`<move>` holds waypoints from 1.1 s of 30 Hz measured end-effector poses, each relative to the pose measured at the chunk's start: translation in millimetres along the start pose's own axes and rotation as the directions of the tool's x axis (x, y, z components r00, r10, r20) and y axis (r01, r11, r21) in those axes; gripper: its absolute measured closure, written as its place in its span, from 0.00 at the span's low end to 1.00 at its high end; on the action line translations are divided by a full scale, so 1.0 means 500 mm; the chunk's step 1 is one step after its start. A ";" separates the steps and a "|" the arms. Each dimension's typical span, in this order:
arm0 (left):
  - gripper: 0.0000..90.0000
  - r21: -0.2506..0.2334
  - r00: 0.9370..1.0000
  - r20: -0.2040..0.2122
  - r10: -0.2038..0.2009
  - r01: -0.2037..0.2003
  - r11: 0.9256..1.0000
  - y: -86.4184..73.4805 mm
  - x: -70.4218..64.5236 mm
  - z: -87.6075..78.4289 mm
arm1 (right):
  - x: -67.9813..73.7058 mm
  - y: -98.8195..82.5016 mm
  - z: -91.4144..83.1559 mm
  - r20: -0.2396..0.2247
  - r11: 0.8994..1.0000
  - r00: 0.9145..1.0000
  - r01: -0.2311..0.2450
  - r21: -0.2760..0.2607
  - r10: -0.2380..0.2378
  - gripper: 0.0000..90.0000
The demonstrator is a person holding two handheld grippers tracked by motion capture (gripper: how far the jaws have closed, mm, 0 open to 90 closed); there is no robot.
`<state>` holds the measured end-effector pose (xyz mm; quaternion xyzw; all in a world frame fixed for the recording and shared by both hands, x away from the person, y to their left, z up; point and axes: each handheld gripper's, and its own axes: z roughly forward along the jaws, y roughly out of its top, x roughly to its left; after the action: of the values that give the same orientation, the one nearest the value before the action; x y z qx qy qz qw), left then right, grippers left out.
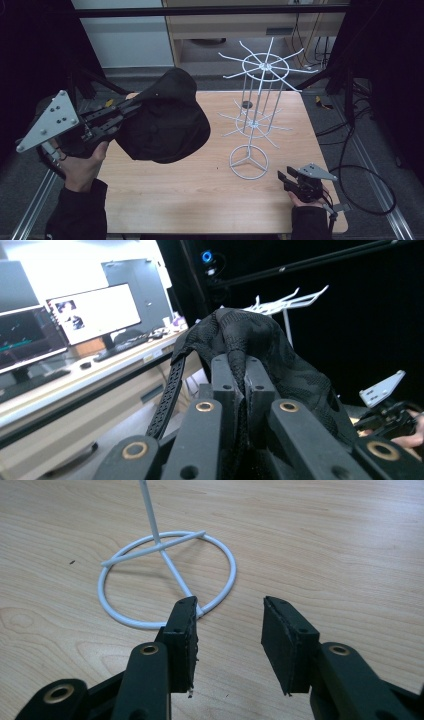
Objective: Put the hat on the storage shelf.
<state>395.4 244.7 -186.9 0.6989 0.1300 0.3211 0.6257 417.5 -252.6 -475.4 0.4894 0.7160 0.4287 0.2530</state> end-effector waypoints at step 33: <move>0.93 0.039 0.964 0.197 -0.179 0.175 0.984 -0.016 -0.009 0.202 | 0.000 -0.001 0.008 -0.007 1.000 1.000 0.007 0.007 -0.007 0.65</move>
<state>455.6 163.5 -197.0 0.7199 0.1321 0.1907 0.6542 420.3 -251.2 -478.0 0.4865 0.7200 0.4269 0.2503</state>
